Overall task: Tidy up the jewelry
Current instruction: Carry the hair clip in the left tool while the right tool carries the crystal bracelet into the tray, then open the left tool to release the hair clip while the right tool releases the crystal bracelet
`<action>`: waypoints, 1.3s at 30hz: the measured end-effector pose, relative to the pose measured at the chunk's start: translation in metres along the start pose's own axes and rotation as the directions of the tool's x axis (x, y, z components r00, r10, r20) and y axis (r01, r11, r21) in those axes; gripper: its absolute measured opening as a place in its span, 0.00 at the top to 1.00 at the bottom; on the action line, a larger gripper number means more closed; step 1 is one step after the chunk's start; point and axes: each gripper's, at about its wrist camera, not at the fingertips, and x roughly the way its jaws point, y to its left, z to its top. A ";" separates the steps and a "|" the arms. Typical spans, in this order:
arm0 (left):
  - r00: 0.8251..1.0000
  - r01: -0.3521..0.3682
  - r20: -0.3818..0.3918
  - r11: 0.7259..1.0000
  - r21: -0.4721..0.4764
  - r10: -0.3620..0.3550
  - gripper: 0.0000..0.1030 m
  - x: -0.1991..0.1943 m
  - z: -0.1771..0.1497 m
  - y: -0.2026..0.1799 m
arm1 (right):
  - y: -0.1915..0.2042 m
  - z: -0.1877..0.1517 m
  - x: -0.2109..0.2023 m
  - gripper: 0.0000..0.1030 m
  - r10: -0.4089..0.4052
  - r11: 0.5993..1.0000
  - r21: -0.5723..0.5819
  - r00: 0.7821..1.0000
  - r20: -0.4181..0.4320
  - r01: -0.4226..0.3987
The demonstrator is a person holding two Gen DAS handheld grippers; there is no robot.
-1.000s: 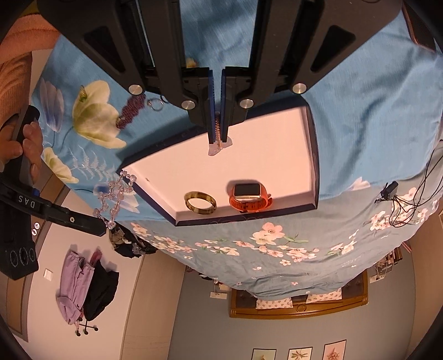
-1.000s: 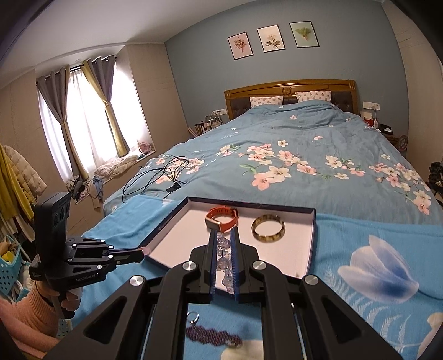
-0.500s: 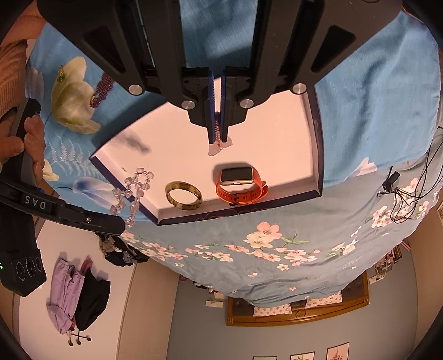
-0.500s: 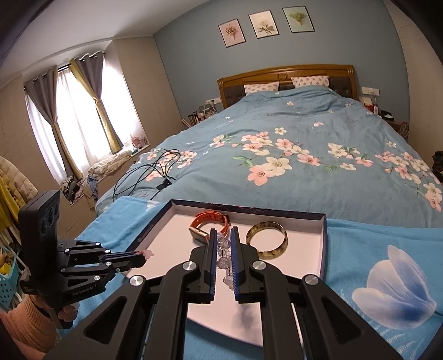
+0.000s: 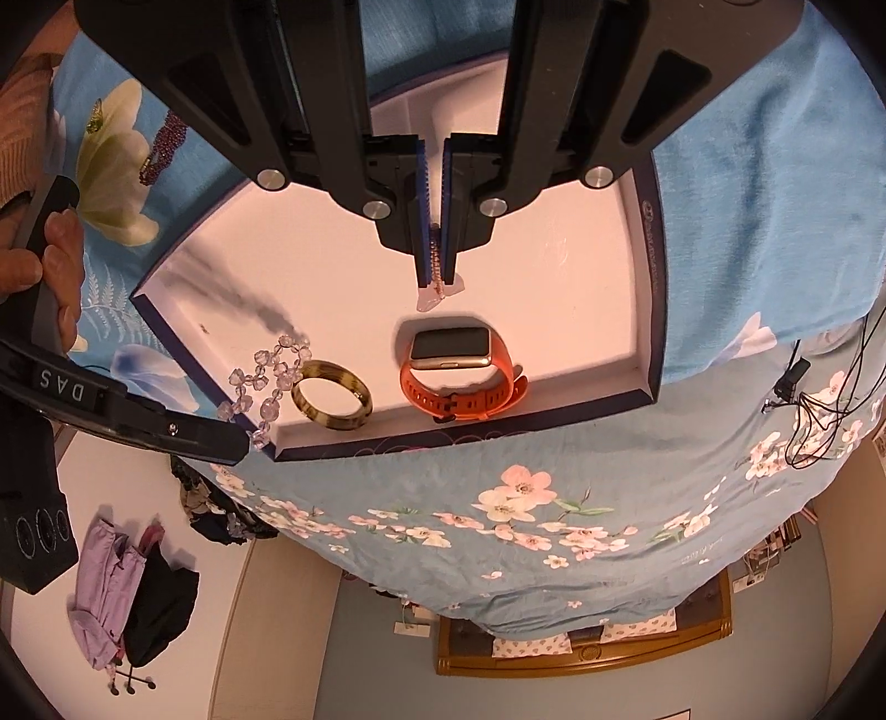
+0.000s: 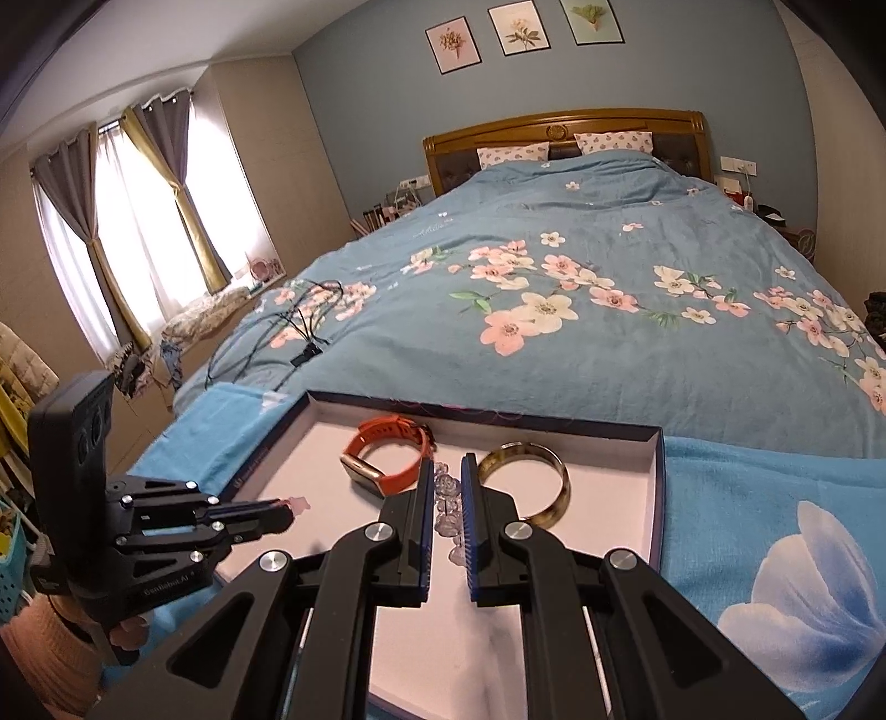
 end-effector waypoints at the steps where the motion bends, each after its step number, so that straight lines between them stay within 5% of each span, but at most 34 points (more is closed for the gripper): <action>1: 1.000 0.000 -0.007 1.000 -0.001 0.000 0.97 0.003 0.000 0.000 | 0.000 -0.001 0.002 0.92 -0.006 1.000 -0.007 1.000 -0.009 0.006; 16: 0.998 -0.007 -0.063 1.000 -0.026 0.005 0.96 0.037 0.016 0.009 | -0.004 -0.014 0.032 0.92 -0.048 0.998 -0.043 0.993 -0.109 0.043; 20: 0.998 -0.018 -0.064 0.999 -0.038 0.015 0.96 0.046 0.020 0.010 | -0.005 -0.013 0.025 0.82 -0.057 0.998 -0.031 0.994 -0.097 0.054; 23: 0.999 -0.012 -0.047 0.998 -0.054 0.009 0.84 0.047 0.024 0.011 | -0.005 -0.013 0.016 0.78 -0.053 0.998 -0.021 0.995 -0.085 0.052; 28: 1.000 -0.025 0.016 0.999 -0.048 0.026 0.62 0.025 0.022 0.011 | 0.007 -0.022 -0.018 0.68 -0.020 0.999 -0.052 0.998 -0.052 0.018; 39: 0.993 -0.008 0.121 1.000 0.017 0.006 0.55 -0.064 -0.032 -0.002 | 0.026 -0.072 -0.066 0.60 -0.011 0.992 -0.123 0.996 -0.084 0.001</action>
